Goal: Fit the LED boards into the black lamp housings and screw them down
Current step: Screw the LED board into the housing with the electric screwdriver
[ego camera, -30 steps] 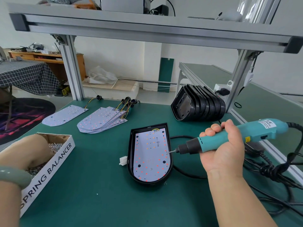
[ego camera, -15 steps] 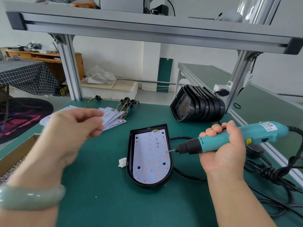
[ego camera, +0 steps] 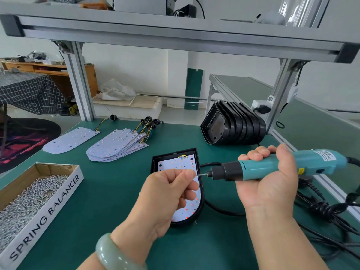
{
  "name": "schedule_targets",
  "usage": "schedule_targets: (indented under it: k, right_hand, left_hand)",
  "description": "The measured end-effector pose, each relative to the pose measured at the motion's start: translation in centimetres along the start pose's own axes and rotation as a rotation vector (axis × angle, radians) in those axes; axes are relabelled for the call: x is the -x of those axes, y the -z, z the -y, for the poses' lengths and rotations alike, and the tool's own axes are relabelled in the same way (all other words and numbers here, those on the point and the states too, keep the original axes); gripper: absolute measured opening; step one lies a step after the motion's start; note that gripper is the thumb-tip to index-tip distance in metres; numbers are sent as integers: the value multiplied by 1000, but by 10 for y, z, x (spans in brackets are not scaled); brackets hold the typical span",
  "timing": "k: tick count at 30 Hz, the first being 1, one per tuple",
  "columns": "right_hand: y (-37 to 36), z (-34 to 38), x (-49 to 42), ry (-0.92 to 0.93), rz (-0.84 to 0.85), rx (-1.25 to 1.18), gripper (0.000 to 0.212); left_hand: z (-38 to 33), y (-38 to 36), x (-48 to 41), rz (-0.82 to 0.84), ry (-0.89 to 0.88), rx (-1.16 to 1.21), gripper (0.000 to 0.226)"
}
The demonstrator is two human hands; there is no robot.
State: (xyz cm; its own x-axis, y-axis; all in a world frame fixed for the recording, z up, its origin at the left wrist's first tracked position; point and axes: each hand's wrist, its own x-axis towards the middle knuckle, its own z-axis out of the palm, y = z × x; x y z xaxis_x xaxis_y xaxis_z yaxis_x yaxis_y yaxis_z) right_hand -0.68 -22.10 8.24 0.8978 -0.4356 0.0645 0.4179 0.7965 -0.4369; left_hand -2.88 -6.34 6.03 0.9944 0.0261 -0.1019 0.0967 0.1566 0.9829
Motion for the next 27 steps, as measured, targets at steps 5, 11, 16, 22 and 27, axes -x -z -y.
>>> schedule_targets:
  k: [5,11,16,22,27]
  right_hand:
    - [0,-1,0,-3,-12,-2,21]
    - [-2,-4,2,-7,-1,1,18]
    - [-2,-2,2,15,-20,6,18]
    - [-2,-2,2,19,-18,2,19]
    - [-6,-3,5,18,-16,-6,19]
  left_hand:
    - [-1,-5,3,8,25,77,22]
    - [0,-9,5,-1,59,261,20]
    - [2,-11,5,35,82,374,15]
    - [5,-12,4,47,73,325,12]
    - [5,-15,6,-7,48,364,15]
